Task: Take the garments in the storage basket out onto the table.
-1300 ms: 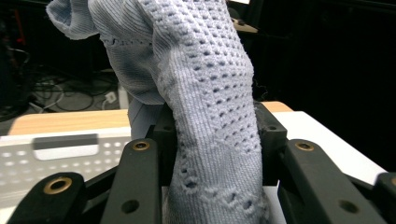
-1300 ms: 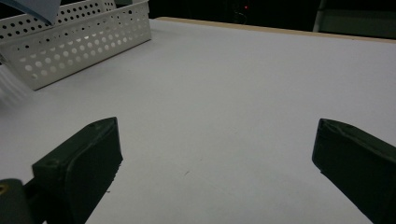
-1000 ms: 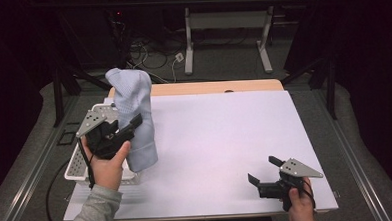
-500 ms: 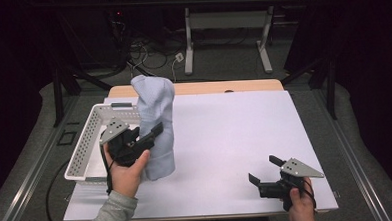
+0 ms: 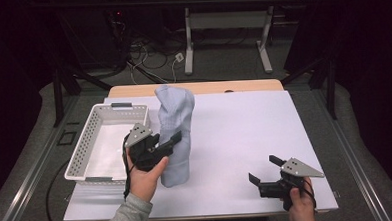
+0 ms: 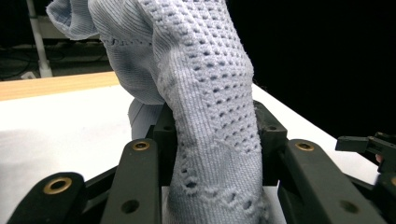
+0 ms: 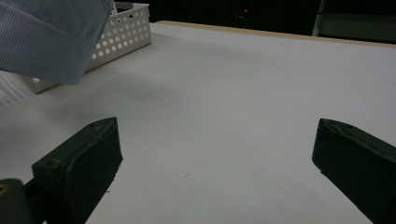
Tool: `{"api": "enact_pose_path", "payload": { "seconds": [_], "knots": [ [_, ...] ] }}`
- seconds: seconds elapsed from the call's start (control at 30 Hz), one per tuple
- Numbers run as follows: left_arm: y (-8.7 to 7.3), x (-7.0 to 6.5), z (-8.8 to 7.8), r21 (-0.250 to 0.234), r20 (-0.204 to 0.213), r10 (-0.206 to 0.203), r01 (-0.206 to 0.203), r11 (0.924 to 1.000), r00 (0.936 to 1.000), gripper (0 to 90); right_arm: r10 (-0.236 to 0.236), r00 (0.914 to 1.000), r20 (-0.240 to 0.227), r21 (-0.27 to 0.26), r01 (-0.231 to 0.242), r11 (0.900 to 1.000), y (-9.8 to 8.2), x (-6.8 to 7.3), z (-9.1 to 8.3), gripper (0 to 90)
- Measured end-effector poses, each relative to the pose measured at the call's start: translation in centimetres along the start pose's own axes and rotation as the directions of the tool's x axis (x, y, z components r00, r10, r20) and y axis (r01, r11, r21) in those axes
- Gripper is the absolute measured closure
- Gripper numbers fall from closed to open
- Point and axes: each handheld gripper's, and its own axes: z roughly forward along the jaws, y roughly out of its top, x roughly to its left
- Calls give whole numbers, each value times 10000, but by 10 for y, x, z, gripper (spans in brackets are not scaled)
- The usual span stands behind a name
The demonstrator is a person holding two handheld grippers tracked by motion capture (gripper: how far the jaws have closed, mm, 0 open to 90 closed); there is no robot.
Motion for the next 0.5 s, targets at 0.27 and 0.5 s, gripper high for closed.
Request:
{"api": "enact_pose_path", "payload": {
  "seconds": [0.27, 0.5],
  "knots": [
    [-9, 1, 10, 409, -80, -319, 322, 9986, 9995, 622, -93, 9999, -133, -5, 93, 10000, 1, 2, 4, 12],
    [-20, 3, 21, 889, -80, -592, 597, 9942, 9982, 622, -23, 9999, -146, 43, 23, 10000, 1, 1, 4, 12]
  ]
}}
